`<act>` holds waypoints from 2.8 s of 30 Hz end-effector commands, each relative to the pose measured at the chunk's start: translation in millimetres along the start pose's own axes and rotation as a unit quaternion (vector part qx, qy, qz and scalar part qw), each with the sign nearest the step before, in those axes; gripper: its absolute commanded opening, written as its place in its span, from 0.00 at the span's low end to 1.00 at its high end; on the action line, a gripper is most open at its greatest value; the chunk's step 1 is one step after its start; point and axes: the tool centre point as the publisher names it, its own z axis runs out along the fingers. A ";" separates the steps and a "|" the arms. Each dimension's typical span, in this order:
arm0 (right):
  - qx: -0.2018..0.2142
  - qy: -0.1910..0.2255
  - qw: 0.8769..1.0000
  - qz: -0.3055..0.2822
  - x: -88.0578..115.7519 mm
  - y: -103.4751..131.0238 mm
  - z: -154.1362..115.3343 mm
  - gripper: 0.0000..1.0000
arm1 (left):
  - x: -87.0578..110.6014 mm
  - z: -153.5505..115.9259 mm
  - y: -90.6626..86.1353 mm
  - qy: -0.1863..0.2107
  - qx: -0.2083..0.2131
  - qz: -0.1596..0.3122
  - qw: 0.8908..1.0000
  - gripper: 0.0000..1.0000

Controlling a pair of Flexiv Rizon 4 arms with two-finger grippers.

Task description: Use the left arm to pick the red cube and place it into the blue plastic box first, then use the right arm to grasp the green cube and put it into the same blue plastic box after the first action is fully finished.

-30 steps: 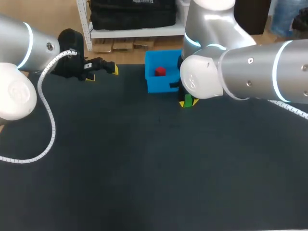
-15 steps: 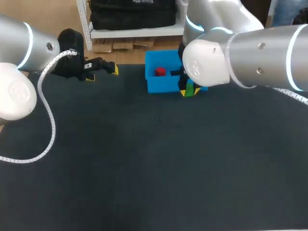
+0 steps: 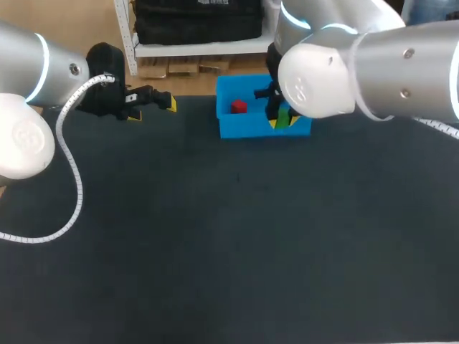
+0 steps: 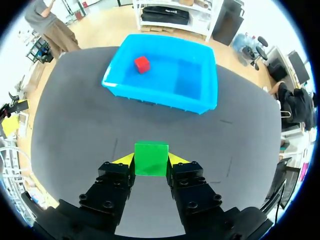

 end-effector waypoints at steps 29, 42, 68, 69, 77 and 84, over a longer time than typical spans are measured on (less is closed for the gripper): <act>0.007 -0.085 0.996 -0.029 -67.9 -8.0 -59.2 0.00 | 1.1 -0.5 1.2 -0.002 0.003 0.001 1.000 1.00; 0.016 -0.095 0.995 -0.041 -101.4 -9.5 -55.1 0.00 | 1.1 -0.5 1.2 -0.002 0.003 0.001 1.000 1.00; 0.007 -0.140 0.989 -0.038 -142.8 -19.9 -55.6 0.00 | 1.1 -0.5 1.2 -0.002 0.003 0.001 1.000 1.00; 0.008 -0.140 0.989 -0.038 -143.8 -21.1 -54.0 0.00 | 1.1 -0.5 1.2 -0.002 0.003 0.001 1.000 1.00; -0.008 -0.149 0.988 -0.030 -141.8 -25.9 -39.4 0.00 | 1.1 -0.5 1.2 -0.002 0.003 0.001 1.000 1.00; -0.022 -0.163 0.986 -0.032 -144.4 -28.7 -36.6 0.00 | 1.1 -0.5 1.2 -0.002 0.003 0.001 1.000 1.00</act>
